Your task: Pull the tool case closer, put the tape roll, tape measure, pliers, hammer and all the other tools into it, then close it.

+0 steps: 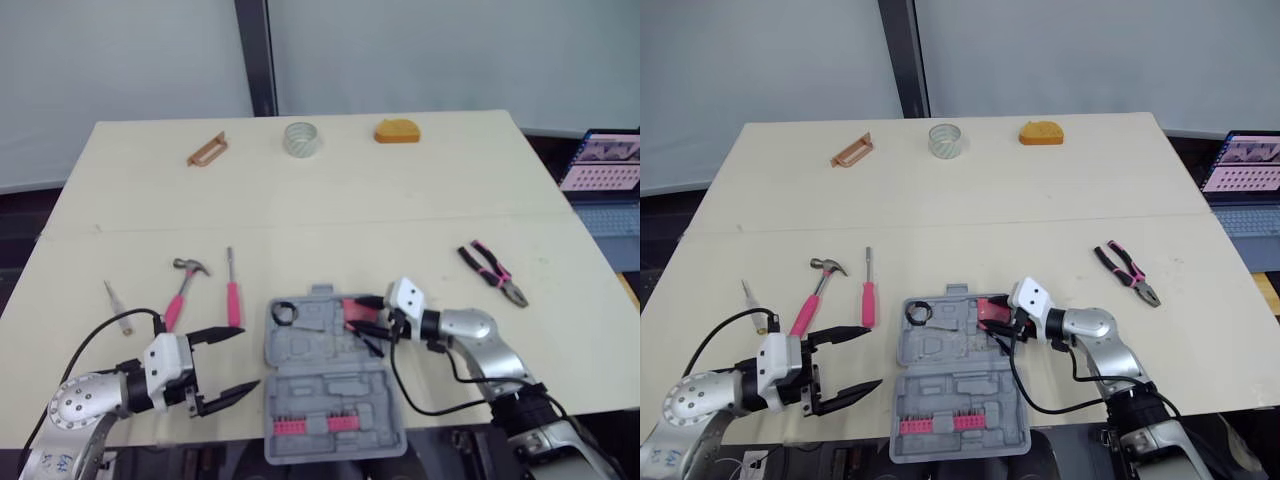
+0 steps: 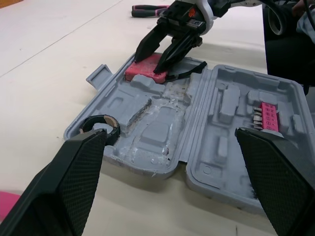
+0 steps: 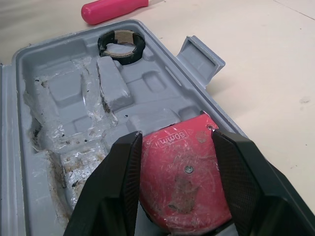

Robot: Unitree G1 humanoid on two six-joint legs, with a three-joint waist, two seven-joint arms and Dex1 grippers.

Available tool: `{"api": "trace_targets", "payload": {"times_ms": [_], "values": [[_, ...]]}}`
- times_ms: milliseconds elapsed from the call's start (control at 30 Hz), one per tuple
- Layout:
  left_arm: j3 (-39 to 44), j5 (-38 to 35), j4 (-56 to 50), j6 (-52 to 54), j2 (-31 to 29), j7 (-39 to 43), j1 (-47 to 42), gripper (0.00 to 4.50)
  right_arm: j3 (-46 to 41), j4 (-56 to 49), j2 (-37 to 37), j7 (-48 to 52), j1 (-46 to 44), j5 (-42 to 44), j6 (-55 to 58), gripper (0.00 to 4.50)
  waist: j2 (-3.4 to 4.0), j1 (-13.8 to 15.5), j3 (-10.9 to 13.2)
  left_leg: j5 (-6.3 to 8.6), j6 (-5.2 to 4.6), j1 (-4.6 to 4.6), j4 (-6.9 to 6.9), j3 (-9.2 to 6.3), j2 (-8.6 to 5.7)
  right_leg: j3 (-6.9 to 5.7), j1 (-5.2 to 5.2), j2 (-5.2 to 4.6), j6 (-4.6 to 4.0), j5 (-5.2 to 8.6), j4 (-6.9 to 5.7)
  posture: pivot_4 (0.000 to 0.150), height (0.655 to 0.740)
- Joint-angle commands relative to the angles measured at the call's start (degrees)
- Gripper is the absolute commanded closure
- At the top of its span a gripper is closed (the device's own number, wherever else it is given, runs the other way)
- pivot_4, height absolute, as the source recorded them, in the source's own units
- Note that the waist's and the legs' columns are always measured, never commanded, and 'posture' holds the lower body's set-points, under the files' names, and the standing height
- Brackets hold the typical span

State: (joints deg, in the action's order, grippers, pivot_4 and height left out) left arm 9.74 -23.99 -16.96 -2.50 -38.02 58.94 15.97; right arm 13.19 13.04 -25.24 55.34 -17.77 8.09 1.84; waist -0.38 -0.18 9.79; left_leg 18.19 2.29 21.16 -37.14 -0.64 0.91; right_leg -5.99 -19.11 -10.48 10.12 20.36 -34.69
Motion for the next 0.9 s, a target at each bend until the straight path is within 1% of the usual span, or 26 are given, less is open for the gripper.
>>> {"api": "trace_targets", "payload": {"times_ms": [33, 467, 600, 667, 767, 900], "values": [[0.68, -1.23, -1.82, 0.32, -0.51, 0.06, -0.25, 0.00, 1.53, 3.25, 0.24, -0.93, 2.22, -2.35, 1.13, 2.12, -0.01, 0.00, -0.01, 0.00, 0.00, -0.01, 0.00, 0.00, 0.00, 0.00, 0.01, 0.00, 0.00, 0.00, 0.01, 0.150, 0.7400], [0.98, -1.39, -3.13, 2.02, -0.74, -0.22, -0.49, 0.00, 1.85, 4.79, 0.58, -1.41, 2.15, -3.34, 0.45, 2.12, -0.02, 0.00, -0.01, 0.01, 0.01, -0.10, 0.01, -0.01, 0.02, -0.02, 0.11, 0.01, 0.00, 0.00, 0.03, 0.150, 0.7400], [1.09, -1.72, -3.39, 2.42, -0.31, -0.60, -0.58, 0.00, 1.22, 3.61, 0.81, -2.02, 1.97, -2.90, 0.28, 2.12, -0.03, 0.00, -0.02, 0.01, 0.01, -0.11, 0.01, -0.01, 0.02, -0.02, 0.12, 0.01, 0.00, 0.00, 0.04, 0.150, 0.7400], [1.28, -2.16, -3.60, 2.67, 0.22, -1.10, -0.46, 0.00, 0.52, 1.54, 0.83, -2.29, 1.98, -2.14, 0.38, 2.12, -0.03, 0.00, -0.02, 0.01, 0.02, -0.11, 0.01, -0.02, 0.02, -0.02, 0.13, 0.01, 0.00, 0.00, 0.04, 0.150, 0.7400], [1.91, -3.74, -4.08, 3.79, 1.21, -2.48, -0.74, 0.00, -0.96, -5.46, 0.04, -2.66, 1.79, -0.42, 2.61, 2.12, 0.03, 0.03, 0.02, 0.01, 0.02, -0.09, 0.00, -0.02, 0.02, -0.02, 0.13, 0.01, 0.00, 0.00, 0.05, 0.150, 0.7400], [3.14, -6.15, -5.14, 6.02, 0.89, -3.05, -1.74, 0.00, -4.36, -19.47, -2.92, -3.72, 1.42, 3.25, 11.74, 2.12, 0.19, 0.12, 0.12, 0.01, 0.02, 0.05, -0.02, -0.03, 0.01, -0.04, 0.04, 0.00, 0.00, 0.00, 0.05, 0.150, 0.7400]]}}
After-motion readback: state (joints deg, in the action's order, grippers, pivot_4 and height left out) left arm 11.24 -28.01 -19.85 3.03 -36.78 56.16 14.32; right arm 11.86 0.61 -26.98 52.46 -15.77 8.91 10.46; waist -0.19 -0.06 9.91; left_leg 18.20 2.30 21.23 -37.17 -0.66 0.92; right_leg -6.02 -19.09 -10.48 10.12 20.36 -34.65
